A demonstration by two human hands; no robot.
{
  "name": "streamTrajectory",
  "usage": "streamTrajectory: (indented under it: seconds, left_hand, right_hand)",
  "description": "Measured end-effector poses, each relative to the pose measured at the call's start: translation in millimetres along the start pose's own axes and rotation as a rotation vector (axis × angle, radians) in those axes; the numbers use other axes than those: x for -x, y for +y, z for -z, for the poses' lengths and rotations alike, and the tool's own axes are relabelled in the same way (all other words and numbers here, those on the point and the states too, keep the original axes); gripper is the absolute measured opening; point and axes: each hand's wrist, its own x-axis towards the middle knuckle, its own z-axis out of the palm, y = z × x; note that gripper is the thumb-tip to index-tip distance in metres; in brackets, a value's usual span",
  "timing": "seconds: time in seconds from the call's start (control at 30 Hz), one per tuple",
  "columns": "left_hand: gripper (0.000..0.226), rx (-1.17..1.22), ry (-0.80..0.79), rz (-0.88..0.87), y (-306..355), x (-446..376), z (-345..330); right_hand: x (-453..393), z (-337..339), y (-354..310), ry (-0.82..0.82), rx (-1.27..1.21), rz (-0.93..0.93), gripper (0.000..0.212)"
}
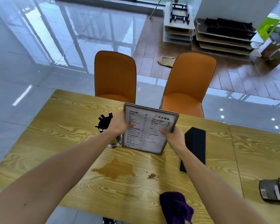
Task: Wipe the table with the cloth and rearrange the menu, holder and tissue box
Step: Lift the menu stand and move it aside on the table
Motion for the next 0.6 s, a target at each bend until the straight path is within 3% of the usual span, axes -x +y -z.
streamTrajectory:
  seconds: [0.23,0.6]
  left_hand:
    - [0.019,-0.087,0.146,-0.055,-10.1,-10.8,-7.8]
    - [0.021,0.08,0.207,-0.312,31.9,-47.6,49.5]
  right_hand:
    - [-13.4,5.7,5.1,0.007,0.066,0.039,0.019]
    - [-59.6,14.3,-73.6,0.142,0.089,0.219,0.024]
